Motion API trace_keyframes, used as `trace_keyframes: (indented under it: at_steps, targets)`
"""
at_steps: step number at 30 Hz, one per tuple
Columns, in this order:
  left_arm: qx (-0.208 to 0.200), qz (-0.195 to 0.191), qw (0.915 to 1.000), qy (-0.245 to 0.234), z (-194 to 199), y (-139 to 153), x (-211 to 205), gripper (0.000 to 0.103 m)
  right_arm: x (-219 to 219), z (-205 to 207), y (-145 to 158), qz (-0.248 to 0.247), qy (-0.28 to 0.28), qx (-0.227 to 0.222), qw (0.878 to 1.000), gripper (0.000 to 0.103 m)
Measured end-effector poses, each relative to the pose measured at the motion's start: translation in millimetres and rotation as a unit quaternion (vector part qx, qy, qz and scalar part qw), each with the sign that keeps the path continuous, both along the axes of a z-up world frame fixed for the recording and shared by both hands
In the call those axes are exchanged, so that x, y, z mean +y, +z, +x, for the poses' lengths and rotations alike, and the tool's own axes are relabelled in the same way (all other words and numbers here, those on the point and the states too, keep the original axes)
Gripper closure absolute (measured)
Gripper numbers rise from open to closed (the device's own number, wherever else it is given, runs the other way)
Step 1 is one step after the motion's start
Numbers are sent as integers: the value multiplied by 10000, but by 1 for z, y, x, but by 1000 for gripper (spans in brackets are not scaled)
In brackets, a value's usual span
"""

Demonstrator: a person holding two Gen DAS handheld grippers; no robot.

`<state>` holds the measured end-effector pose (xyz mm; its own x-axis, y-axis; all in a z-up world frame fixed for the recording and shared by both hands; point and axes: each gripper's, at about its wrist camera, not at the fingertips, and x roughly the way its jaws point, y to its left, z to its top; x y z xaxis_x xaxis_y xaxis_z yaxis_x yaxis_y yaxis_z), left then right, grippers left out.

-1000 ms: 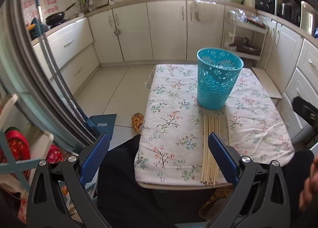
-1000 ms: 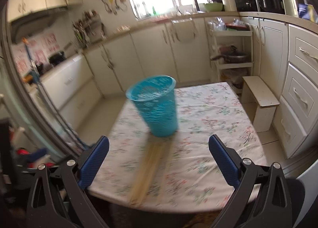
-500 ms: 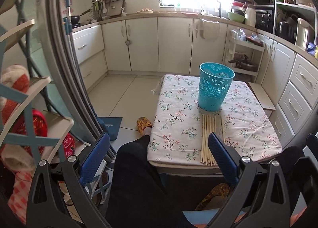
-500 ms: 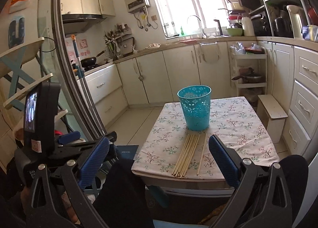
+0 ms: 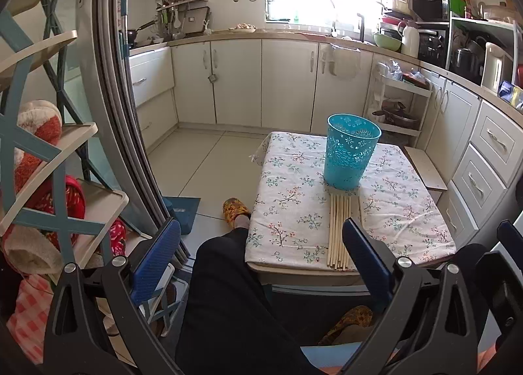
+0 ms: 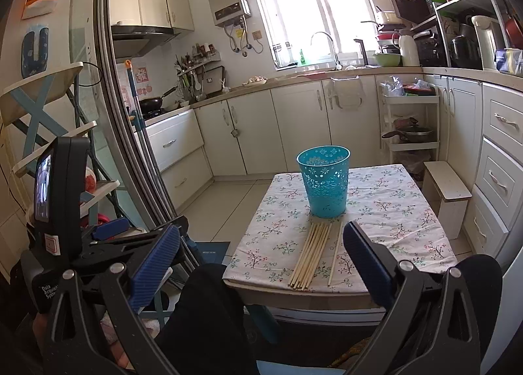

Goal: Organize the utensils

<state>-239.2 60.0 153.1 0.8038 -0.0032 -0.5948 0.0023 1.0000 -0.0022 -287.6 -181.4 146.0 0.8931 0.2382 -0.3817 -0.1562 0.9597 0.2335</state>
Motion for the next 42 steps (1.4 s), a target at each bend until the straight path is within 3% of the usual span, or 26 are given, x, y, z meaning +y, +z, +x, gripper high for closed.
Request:
trace_keyframes:
  at_steps: [42]
  targets:
    - [-9, -148, 9999, 7, -6, -2, 11, 8, 15, -1, 8, -118, 68, 81, 9999, 7]
